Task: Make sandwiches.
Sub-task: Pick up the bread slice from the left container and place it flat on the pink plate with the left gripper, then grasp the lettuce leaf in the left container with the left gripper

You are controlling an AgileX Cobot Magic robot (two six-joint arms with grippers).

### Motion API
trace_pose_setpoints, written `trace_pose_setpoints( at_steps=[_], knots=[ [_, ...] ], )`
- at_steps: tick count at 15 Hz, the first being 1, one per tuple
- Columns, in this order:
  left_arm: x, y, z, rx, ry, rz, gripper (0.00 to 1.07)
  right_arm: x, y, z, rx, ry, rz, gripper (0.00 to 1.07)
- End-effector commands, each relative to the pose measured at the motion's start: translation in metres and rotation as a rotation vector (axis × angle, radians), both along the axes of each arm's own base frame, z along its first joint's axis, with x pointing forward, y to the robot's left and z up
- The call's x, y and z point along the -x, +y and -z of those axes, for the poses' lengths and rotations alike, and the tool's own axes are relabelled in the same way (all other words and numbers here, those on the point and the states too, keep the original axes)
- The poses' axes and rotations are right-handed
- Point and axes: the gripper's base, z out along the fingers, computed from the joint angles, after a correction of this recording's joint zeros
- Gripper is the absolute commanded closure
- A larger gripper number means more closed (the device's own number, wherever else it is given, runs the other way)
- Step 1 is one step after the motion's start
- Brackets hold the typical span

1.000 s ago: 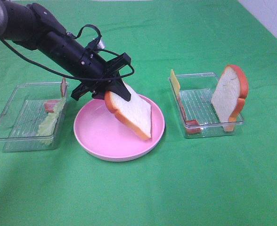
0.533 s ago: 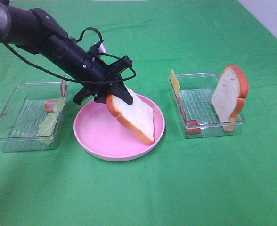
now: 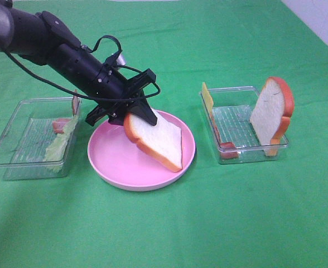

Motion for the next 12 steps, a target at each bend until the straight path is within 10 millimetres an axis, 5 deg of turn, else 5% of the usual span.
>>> trace_pose_setpoints(
  at_steps=[1, 2, 12],
  knots=[
    [0.004, 0.001, -0.007, -0.029, -0.001, 0.031, 0.22, 0.003, 0.000, 0.001, 0.000, -0.022, -0.001, 0.15],
    [0.006, 0.003, -0.014, -0.051, -0.020, 0.052, 0.15, 0.003, 0.000, 0.001, 0.000, -0.022, -0.001, 0.15],
    [0.038, 0.049, -0.109, -0.460, -0.104, 0.109, 0.14, 0.003, 0.000, 0.001, 0.000, -0.022, -0.001, 0.15]
  ],
)
